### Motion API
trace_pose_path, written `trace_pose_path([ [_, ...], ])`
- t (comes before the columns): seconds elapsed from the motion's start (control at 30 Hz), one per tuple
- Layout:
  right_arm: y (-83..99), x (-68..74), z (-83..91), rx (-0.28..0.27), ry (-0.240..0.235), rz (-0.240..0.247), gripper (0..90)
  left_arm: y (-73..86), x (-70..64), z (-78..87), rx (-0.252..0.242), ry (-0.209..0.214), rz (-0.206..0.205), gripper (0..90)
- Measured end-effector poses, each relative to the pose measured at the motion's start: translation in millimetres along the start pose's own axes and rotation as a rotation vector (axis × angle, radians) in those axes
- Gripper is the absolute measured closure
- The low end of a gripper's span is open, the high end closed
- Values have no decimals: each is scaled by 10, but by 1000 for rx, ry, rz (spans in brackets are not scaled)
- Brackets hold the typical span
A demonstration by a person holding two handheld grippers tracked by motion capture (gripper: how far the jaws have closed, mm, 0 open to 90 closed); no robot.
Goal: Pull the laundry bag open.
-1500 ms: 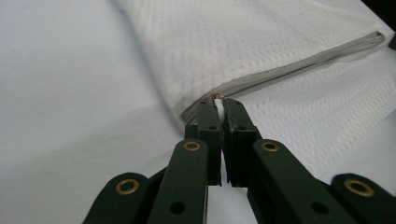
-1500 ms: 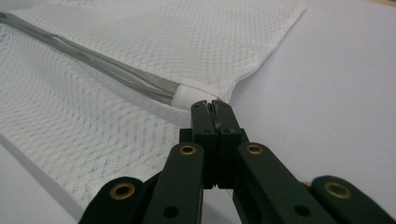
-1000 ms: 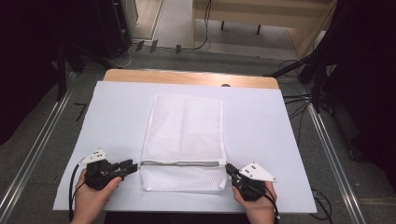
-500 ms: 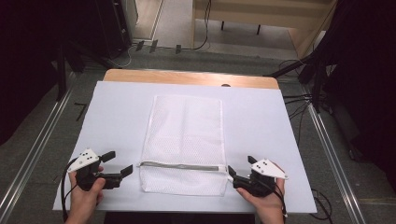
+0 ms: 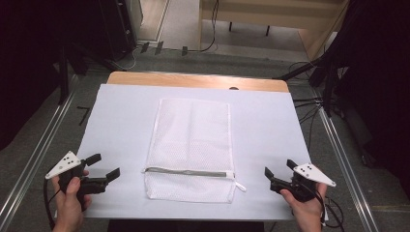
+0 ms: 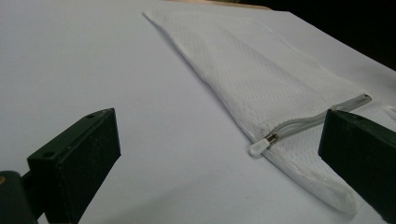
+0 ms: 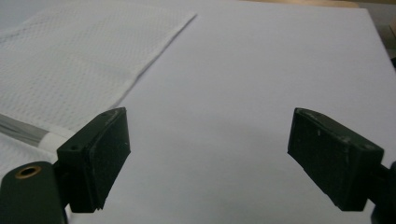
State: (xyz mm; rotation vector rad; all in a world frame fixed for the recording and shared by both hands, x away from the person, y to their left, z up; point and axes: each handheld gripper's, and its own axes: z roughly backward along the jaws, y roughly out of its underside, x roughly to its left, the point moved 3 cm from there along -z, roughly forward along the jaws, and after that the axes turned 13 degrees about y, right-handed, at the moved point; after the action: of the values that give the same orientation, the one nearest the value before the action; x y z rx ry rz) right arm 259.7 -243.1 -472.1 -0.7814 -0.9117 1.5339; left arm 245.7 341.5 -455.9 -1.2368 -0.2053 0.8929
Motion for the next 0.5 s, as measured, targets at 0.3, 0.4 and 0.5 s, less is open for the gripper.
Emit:
trace_pose_path([
  [0.3,62,-367,36,-2,75,-62,136,80,99,160,14,-23,-8,0],
  [0.4,97,-502,54,1,103,-89,136,105,140,211,8,-33,5,0],
  [0.5,114,-542,50,3,114,-107,138,102,147,195,8,-35,4,0],
])
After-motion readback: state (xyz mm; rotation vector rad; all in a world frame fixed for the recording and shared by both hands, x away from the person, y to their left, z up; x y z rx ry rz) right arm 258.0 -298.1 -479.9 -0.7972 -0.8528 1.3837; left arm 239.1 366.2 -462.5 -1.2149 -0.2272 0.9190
